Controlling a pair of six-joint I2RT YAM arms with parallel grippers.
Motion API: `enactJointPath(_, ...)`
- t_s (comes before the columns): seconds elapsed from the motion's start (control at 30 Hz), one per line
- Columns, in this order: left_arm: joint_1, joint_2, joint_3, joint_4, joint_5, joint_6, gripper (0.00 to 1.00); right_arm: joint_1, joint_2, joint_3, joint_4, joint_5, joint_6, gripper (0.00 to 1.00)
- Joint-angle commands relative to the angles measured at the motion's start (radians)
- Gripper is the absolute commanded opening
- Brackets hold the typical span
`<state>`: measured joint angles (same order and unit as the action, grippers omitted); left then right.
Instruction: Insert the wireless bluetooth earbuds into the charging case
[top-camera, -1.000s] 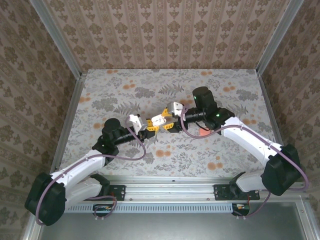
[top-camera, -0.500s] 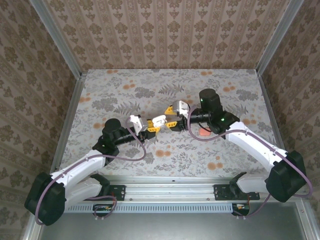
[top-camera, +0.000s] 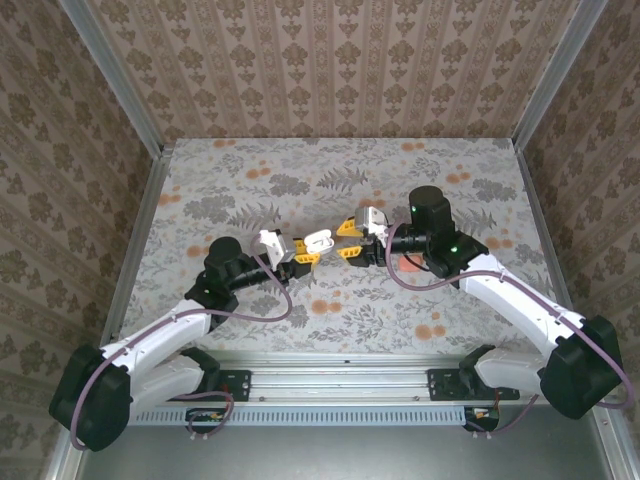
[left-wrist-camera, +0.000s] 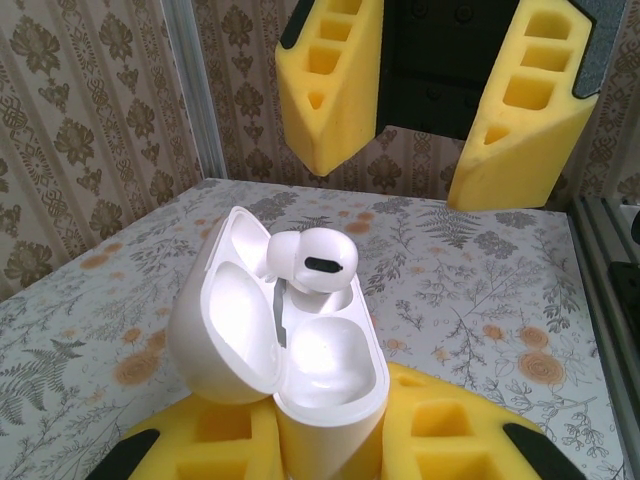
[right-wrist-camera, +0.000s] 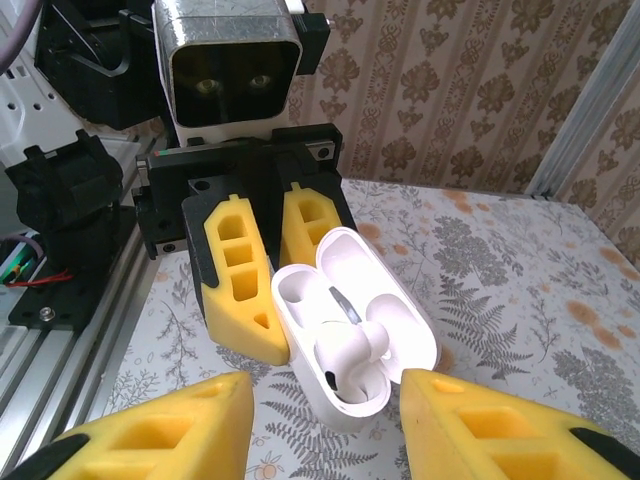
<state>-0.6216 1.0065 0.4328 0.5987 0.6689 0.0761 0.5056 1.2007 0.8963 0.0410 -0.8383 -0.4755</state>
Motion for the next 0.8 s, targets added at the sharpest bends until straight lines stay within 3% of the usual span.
enactJointPath(0.0,-0.007,0.001,0.038,0.046,0.012,0.018,0.06,0.011,0.017,0.025,-0.032,-0.030,-0.017,0.43)
enactJointPath(0.77,-0.010,-0.005,0.037,0.038,0.013,0.022,0.06,0.040,0.144,0.141,-0.130,-0.095,-0.104,0.38)
